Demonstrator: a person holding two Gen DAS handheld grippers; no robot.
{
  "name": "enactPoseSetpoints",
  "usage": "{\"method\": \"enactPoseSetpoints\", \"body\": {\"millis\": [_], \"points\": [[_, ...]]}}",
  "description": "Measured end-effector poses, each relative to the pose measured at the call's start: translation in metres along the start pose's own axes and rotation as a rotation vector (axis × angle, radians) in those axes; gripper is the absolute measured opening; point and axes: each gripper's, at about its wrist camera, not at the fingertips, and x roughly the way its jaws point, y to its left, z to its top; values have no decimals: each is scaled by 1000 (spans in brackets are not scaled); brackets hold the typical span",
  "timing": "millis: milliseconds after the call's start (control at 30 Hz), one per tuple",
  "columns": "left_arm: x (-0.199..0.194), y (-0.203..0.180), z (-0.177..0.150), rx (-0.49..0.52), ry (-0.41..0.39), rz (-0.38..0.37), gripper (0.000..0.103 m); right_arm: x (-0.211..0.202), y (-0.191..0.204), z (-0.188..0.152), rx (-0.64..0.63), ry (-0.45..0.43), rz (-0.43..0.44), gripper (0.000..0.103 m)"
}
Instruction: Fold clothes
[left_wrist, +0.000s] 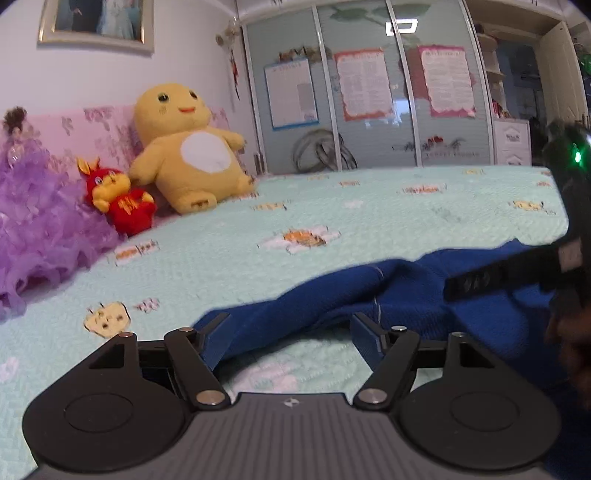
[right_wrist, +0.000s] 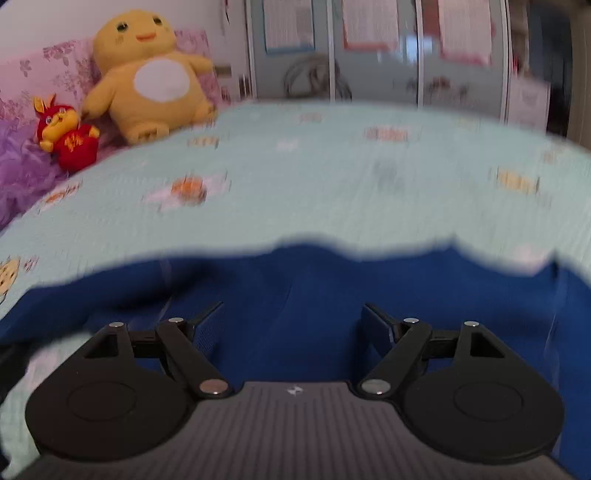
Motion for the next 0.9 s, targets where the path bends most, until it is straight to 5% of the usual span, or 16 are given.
{"method": "enactPoseSetpoints", "body": {"millis": [133, 400, 600, 733, 833, 900], "points": [[8, -3, -6, 47, 56, -1, 74, 9, 10, -21, -4, -3, -29, 83], [29, 30, -12, -141, 199, -28, 74, 8, 6, -25, -3, -50, -20, 84], [49, 55, -4, -40, 83, 136, 74, 8, 3, -27, 12, -62, -10, 84], [104, 83, 30, 75, -32, 224, 74, 7, 1, -28, 25, -70, 0, 84], [146, 108, 61, 129, 39, 323, 73, 5, -4, -29, 56, -82, 21, 84], [142, 129, 65, 48, 76, 353, 73, 5, -8, -29, 76, -86, 36, 84]]}}
